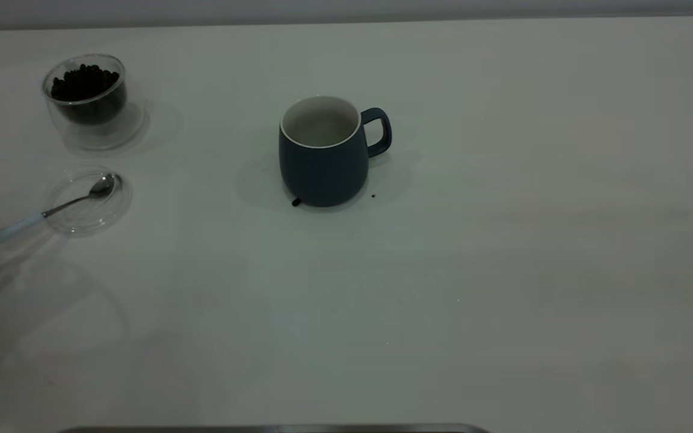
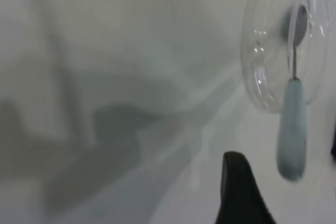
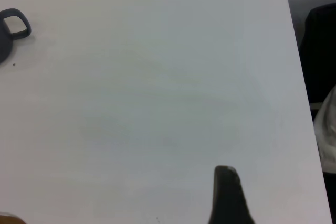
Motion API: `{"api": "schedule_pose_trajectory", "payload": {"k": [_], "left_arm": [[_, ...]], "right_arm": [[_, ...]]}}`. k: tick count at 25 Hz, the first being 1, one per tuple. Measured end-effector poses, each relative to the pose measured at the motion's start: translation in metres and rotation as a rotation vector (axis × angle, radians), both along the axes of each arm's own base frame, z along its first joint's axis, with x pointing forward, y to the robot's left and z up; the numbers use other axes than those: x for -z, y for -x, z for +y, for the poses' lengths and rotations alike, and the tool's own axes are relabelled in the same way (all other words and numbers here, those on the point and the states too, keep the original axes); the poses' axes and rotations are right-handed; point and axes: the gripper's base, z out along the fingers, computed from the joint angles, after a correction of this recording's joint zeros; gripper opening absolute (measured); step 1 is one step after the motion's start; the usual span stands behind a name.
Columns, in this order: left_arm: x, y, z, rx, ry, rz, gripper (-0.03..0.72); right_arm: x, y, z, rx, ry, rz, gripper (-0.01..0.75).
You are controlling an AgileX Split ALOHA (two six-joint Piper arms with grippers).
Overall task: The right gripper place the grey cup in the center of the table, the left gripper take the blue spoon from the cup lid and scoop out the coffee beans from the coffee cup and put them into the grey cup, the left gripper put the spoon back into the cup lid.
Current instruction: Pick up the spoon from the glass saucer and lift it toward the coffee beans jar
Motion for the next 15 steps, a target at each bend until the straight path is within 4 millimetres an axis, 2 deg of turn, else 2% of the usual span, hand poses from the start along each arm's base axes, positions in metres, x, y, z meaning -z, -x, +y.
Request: {"api": "schedule_pose_trajectory", "payload": {"k": [8, 15], "left_arm": [[0.019, -0.002, -0.009, 0.004, 0.138, -0.103, 0.497], [0.023, 0.0, -0.013, 0.044, 0.121, -0.167, 0.497]], "right_arm": [[0.0, 0.0, 0.0, 0.0, 0.001, 0.0, 0.461], [0.0, 0.0, 0.0, 0.0, 0.001, 0.0, 0.461]]}}
